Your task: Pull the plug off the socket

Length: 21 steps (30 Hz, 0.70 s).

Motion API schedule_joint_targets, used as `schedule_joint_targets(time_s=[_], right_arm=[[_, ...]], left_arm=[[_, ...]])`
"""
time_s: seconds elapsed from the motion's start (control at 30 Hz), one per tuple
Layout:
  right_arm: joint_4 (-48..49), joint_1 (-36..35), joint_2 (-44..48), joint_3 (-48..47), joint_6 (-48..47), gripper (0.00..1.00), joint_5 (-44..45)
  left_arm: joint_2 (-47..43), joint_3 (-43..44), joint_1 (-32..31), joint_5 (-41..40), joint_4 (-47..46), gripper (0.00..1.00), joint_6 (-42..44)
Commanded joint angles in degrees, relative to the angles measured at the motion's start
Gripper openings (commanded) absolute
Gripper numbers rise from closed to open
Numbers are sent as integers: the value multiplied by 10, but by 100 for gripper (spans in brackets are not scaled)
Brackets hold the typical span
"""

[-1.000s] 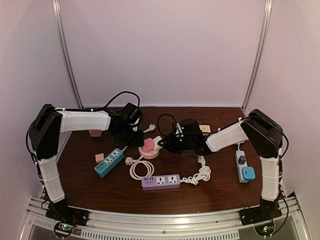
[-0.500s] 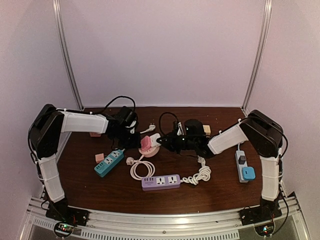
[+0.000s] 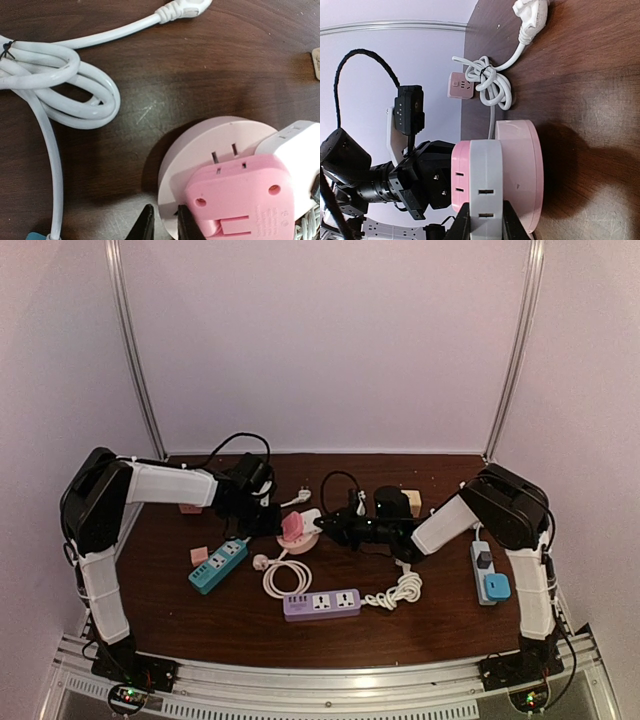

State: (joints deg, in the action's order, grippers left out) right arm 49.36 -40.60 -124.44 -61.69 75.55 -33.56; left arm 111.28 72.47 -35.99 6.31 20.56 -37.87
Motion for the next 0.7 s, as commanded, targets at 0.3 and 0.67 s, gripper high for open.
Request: schedule_joint_targets(time_s=[0.3,0.67], right_arm=[[185,-11,-18,-9,56,0,-67],[192,-11,-1,5,56,0,-66]], left_arm=[[14,30,-5,8,21,19,17],[-15,46,-4,13,40,22,22]])
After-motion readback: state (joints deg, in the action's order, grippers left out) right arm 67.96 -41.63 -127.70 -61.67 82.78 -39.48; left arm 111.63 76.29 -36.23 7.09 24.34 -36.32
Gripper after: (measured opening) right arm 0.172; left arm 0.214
